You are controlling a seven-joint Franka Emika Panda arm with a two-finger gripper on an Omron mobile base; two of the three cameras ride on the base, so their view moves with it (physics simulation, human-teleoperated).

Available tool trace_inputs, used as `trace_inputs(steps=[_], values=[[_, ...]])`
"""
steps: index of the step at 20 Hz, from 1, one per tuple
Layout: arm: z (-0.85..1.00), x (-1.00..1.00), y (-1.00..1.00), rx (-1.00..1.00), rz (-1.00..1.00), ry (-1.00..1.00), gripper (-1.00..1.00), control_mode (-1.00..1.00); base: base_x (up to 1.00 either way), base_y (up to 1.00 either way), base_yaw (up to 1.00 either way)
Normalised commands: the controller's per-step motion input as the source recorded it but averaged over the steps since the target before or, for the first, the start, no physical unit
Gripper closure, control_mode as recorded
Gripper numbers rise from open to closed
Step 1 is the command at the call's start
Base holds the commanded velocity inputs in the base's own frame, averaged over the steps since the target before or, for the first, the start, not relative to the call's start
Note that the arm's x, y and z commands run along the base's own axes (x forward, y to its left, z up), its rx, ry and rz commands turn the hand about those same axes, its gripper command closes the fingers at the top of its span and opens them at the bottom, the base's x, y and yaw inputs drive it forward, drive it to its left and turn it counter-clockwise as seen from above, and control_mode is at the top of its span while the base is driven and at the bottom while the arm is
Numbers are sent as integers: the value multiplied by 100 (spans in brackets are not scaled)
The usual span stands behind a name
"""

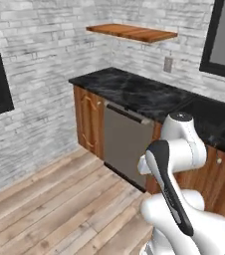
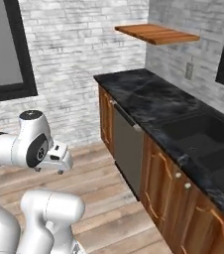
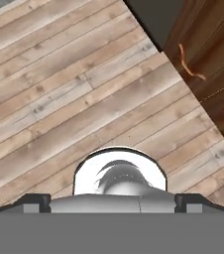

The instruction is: Pick the cup and bowl from the counter and place them on the counter next to the sink.

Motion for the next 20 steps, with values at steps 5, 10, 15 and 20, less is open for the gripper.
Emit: trace_inputs(steps=[5, 10, 15, 20], values=[[0, 0, 0, 0, 0, 0, -100, 100, 6, 52, 85], [0, 0, 0, 0, 0, 0, -100, 100, 21, 42, 83], [0, 0, 0, 0, 0, 0, -100, 100, 15, 21, 82], [0, 0, 0, 0, 0, 0, -100, 100, 15, 15, 81]])
